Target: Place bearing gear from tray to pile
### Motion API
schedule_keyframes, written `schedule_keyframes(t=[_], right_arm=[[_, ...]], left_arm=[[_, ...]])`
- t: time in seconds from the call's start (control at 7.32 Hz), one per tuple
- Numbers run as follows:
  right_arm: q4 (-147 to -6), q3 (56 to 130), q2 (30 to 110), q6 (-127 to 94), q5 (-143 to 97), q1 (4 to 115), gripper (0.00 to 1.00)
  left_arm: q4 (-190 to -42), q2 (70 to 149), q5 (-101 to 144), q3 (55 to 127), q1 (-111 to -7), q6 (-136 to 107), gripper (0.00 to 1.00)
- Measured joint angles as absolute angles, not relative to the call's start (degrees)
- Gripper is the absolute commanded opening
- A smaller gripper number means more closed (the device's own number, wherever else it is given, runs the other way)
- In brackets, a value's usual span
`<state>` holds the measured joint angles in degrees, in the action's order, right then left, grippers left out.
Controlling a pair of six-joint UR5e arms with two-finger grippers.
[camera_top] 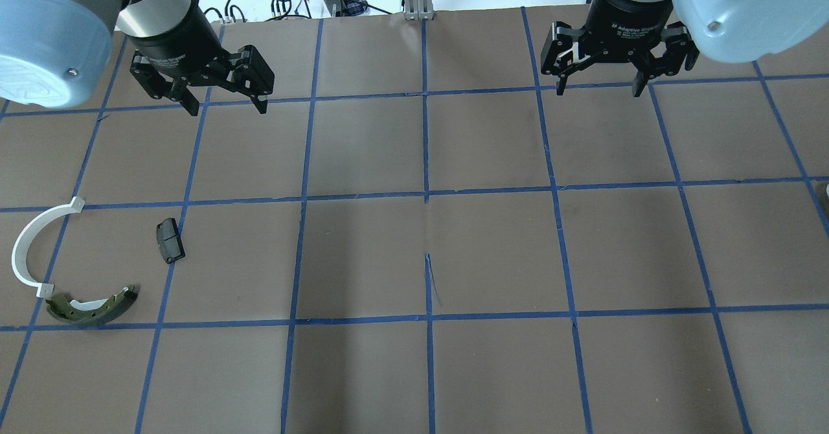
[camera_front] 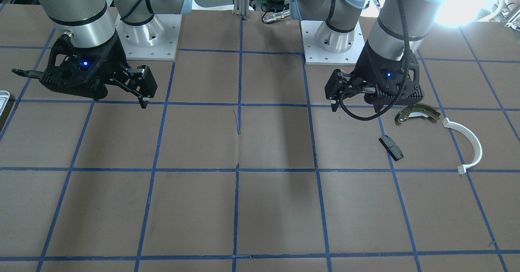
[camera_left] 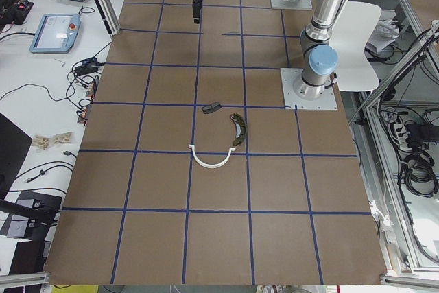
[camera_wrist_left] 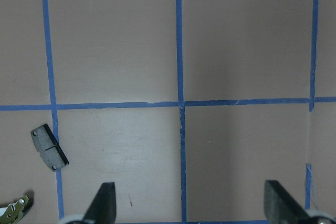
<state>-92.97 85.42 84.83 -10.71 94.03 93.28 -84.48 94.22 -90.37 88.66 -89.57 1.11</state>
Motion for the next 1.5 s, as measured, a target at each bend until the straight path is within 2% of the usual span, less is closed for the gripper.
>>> schedule_keyframes(t=[1.09, 1.5], right_arm=[[-92.24, 85.25, 85.36, -8.38, 91.45, 92.56, 1.00], [-90.88, 85.49, 86.70, -0.02, 91.87, 87.94, 1.00]], left_arm=[[-84.46, 94.26, -90.20, 88.65, -89.56, 1.05, 1.00], [-84.46, 94.30, -90.19, 88.68, -89.56, 1.05, 1.00]])
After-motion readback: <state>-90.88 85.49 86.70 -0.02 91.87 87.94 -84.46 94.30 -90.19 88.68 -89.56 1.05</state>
